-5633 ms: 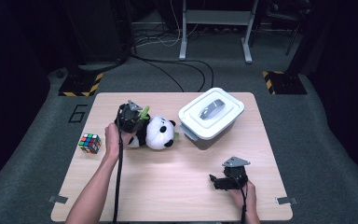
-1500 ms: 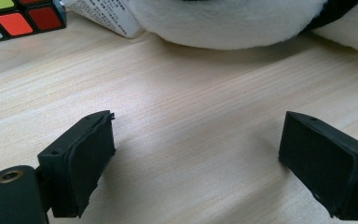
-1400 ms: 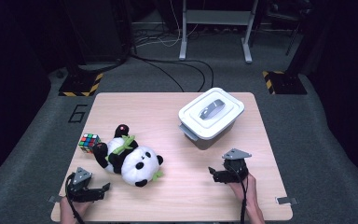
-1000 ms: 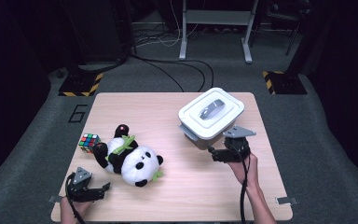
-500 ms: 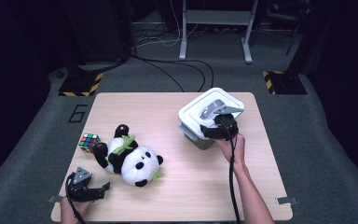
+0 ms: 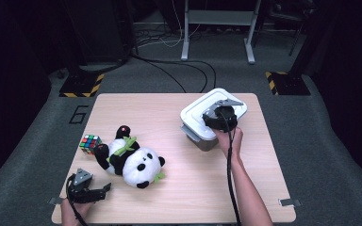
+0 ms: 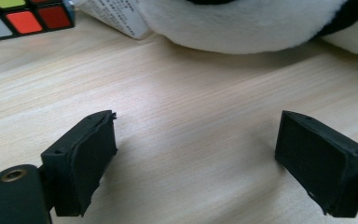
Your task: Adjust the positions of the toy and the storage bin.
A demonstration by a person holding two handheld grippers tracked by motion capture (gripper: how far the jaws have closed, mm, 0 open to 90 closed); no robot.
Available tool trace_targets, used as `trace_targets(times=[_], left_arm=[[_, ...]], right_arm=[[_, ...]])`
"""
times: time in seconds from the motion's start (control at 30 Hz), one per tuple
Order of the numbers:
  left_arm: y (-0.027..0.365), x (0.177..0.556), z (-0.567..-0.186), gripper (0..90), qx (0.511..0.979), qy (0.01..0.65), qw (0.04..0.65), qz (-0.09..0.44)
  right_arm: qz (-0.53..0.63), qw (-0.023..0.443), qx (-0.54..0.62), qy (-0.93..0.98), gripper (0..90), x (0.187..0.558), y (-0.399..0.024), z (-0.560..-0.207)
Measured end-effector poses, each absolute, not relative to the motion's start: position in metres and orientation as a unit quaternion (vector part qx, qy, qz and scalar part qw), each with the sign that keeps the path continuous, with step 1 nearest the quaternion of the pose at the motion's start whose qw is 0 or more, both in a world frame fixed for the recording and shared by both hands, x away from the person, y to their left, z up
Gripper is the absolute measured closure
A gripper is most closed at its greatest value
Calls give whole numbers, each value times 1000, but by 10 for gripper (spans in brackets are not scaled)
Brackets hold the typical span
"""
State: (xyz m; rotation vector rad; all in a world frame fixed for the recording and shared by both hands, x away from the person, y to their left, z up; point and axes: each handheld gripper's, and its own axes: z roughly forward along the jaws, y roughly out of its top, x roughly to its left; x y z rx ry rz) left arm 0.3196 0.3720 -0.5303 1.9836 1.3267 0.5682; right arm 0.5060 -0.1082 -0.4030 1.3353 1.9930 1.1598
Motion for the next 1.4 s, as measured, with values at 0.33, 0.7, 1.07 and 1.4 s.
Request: trace_targets(times=[0.33, 0.7, 1.07, 1.4], left_arm=[[372, 320, -531, 128, 757, 511, 340, 225], [372, 320, -531, 128, 757, 511, 340, 225], [372, 320, -531, 128, 756, 511, 340, 225], [372, 320, -531, 128, 756, 511, 340, 225]], right_arm=[[443, 219, 501, 710, 447, 519, -106, -407], [475, 195, 501, 697, 577, 516, -110, -410], [498, 163, 496, 692, 690, 509, -117, -414], [492, 165, 495, 697, 673, 502, -113, -415]])
